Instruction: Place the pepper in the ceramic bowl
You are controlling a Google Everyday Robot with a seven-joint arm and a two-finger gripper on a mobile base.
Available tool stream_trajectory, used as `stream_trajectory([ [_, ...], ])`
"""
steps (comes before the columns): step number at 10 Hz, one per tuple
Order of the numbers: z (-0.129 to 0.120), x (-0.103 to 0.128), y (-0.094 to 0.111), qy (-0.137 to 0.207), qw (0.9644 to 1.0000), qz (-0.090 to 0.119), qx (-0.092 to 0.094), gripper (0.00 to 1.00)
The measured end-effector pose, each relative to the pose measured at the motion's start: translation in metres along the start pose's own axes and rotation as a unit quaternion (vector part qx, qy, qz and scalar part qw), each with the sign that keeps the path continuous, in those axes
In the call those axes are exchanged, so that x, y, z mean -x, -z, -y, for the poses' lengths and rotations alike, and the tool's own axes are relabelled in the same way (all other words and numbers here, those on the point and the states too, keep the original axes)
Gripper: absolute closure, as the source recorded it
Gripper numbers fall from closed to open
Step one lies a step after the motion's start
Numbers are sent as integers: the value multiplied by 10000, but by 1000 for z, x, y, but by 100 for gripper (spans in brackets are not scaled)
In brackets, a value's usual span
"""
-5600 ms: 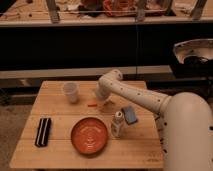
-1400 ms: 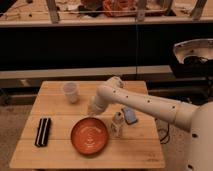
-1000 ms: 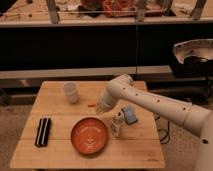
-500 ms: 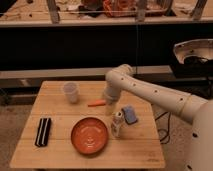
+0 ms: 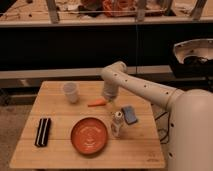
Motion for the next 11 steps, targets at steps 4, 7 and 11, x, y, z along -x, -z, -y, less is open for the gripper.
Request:
stream_trajectory([
  [4,10,-17,-16,341,9985,-327,-288,20],
  [7,21,-25,-25,436,9979,-269,-394,20],
  [11,29,-39,-33,390,9982,19,-444,20],
])
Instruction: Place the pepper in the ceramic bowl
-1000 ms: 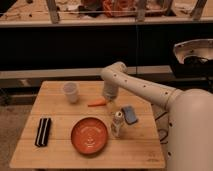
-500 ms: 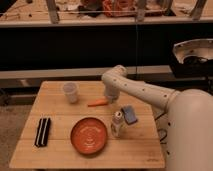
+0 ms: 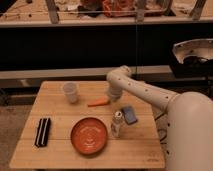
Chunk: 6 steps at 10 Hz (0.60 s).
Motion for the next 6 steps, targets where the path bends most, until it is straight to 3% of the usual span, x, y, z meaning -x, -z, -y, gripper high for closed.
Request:
stream_trajectory([
  [2,2,-5,-4,-79,9994,313,-85,20],
  [4,2,-8,-5,-126,9949,953,-292,20],
  [5,3,-9,-5,-134,9911,1262,-397,20],
  [6,1,-11,-5,-136,9833,1728,-549,20],
])
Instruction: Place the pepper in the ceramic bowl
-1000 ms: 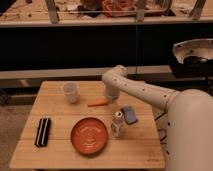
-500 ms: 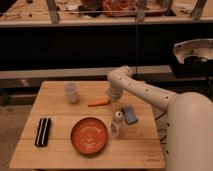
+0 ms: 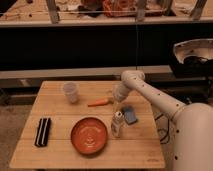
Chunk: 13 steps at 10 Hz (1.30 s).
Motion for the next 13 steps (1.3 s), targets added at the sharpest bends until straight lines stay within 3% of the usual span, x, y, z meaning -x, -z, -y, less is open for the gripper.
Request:
stream_trajectory([
  [3,2,7,-1,74,9983,563,-124,20],
  [6,3,17,-6,114,9964,834,-53,20],
  [10,7,13,-16,-146,9892,1460,31,20],
  [12,6,10,-21,-260,9887,1469,165,20],
  [13,9,12,-25,-292,9915,1228,324,20],
])
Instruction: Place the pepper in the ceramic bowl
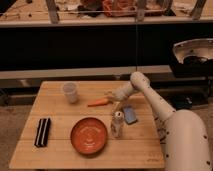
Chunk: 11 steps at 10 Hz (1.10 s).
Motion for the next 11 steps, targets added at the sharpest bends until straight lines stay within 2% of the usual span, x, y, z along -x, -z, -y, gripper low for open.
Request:
stream_trajectory([
  [1,2,3,-5,-33,9995,-253,158,20],
  [2,4,7,-10,-43,9976,-599,346,20],
  [3,7,12,-17,-50,9950,-846,527,20],
  [5,7,11,-21,-156,9918,-1004,778,20],
  [8,6,8,-23,-354,9884,-1128,948,21],
  [9,6,9,-21,-328,9890,-1100,931,26],
  [10,9,17,-26,-231,9903,-1032,906,39],
  [11,12,22,-30,-192,9904,-1022,909,48],
])
